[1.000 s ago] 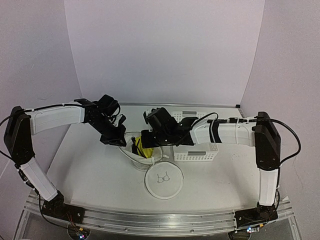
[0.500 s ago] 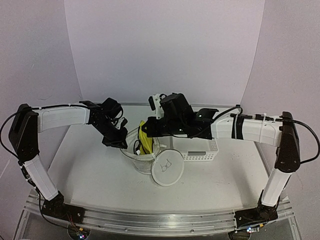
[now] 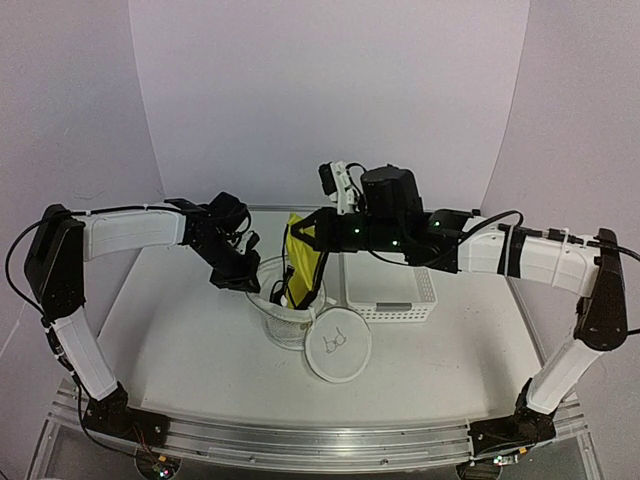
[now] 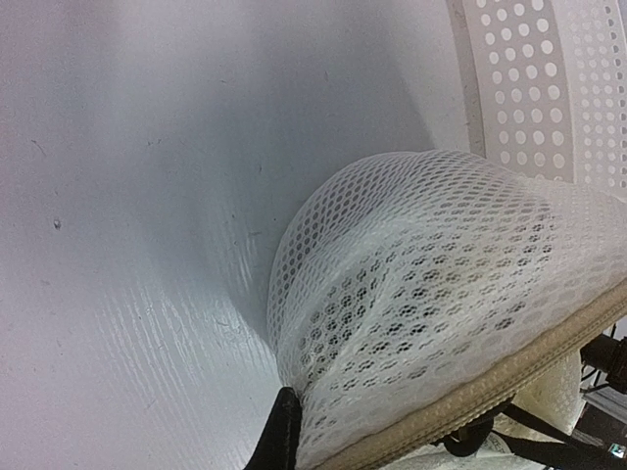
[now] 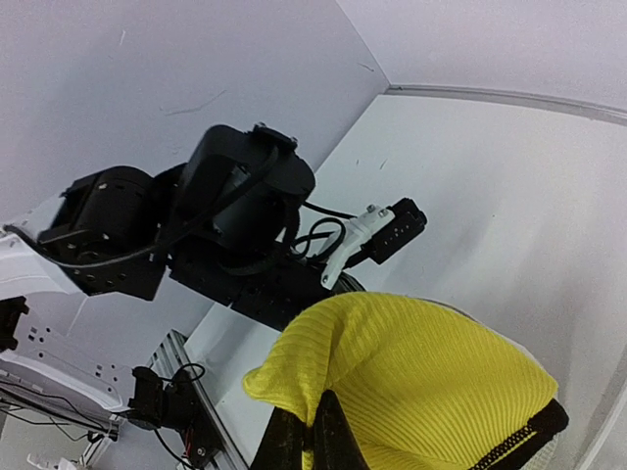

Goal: Unzip the laundry bag and remove the bra
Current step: Pick up the bra from the laundry bag, then place the bra in the bin.

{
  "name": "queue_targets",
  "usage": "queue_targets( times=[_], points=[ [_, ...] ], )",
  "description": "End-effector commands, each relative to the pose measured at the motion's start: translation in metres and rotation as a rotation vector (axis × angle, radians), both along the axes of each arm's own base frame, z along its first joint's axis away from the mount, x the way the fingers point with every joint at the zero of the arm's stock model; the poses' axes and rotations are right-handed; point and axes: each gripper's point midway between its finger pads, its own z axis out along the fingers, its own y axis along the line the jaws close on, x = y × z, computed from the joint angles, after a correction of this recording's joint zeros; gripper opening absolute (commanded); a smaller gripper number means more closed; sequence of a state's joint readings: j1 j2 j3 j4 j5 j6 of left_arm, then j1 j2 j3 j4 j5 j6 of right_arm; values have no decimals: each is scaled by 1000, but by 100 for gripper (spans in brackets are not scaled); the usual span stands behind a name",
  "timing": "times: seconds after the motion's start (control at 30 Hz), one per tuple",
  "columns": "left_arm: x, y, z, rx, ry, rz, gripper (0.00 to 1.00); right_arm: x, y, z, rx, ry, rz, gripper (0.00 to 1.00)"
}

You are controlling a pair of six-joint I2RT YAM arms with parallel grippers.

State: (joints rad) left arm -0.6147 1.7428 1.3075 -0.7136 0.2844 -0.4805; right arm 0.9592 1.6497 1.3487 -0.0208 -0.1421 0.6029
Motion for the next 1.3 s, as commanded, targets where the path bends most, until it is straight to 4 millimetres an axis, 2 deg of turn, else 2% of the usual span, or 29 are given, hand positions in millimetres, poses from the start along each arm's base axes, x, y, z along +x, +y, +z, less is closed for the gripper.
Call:
queue_targets(
  times=[0.0,0.2,0.5,0.77,0.87,0.97,1.07,1.13,1.27],
  points=[
    [13,-10,13,-36,-39,6,0,-3,-22,82,174,-133,-16,0],
    [13,-8,8,-21,-38,12,0,4,-60,128,218,-234,-116,0],
    [14,-6,4,-6,-37,14,0,20,-118,172,199,-364,-302,0],
    [14,-5,1,3,-38,16,0,32,-167,203,150,-439,-460,0],
    [14,-4,0,7,-37,17,0,40,-182,206,121,-448,-513,0],
    [14,-4,1,8,-40,16,0,50,-193,195,81,-428,-562,0],
    [15,-4,3,6,-48,17,0,65,-198,173,35,-386,-599,0],
    [15,-4,5,8,-53,15,0,77,-199,149,-4,-337,-618,0],
    [19,-2,10,15,-77,23,0,101,-193,87,-84,-216,-620,0]
  ],
)
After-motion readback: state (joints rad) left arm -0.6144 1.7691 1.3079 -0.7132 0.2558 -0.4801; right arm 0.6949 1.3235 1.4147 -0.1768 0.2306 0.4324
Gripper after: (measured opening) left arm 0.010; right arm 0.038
